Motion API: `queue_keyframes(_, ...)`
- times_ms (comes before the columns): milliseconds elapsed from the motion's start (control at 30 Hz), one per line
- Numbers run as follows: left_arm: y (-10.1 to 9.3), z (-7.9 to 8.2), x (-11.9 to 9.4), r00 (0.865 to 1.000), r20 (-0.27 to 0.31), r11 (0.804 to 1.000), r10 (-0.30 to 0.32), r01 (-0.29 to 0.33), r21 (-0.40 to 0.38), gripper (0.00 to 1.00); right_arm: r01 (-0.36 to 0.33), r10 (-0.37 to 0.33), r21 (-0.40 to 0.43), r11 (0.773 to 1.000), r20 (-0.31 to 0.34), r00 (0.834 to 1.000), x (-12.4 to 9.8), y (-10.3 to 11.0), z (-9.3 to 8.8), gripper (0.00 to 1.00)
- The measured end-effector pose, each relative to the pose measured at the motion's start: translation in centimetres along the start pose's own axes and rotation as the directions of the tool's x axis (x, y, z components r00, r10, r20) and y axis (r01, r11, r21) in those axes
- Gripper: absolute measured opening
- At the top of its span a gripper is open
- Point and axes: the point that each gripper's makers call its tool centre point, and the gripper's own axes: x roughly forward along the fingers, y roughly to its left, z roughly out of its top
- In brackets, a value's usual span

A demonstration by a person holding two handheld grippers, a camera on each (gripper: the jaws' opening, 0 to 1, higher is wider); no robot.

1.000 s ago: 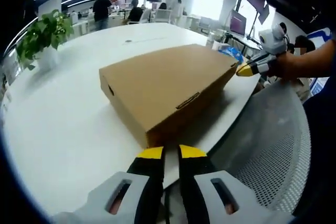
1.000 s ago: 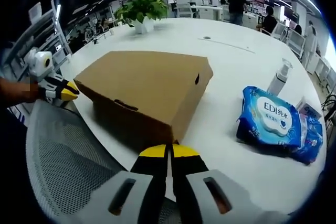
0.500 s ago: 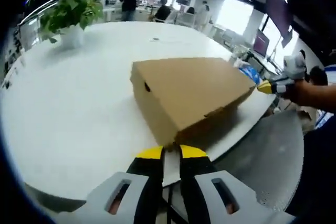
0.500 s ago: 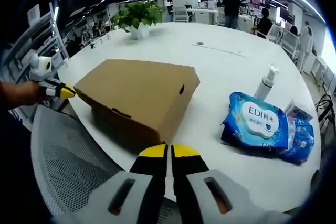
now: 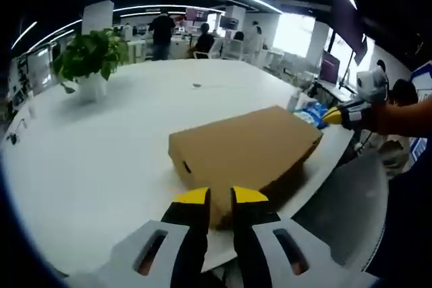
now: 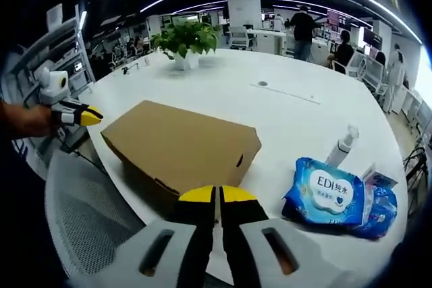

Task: Operate the shoe box by opening the lid, removing the specified soft item, and placing it in the target area until the item is outside and the box remains undamaged.

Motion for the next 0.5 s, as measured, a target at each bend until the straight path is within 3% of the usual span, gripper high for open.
queue_keyframes(167, -1.5, -1.0, 0.8, 0.998, -0.040, 0.998, -0.049, 0.050, 0.032, 0.09, -0.017, 0.017, 0.007, 1.000, -0.019, 1.000, 0.6, 0.5, -0.9, 0.01)
queue_keyframes(500, -1.6, -2.2, 1.4, 0.994, -0.083, 0.997, -0.065, 0.069, 0.041, 0.09, -0.025, 0.026, 0.027, 0.999, -0.044, 0.999, 1.1, 0.5, -2.2, 0.01)
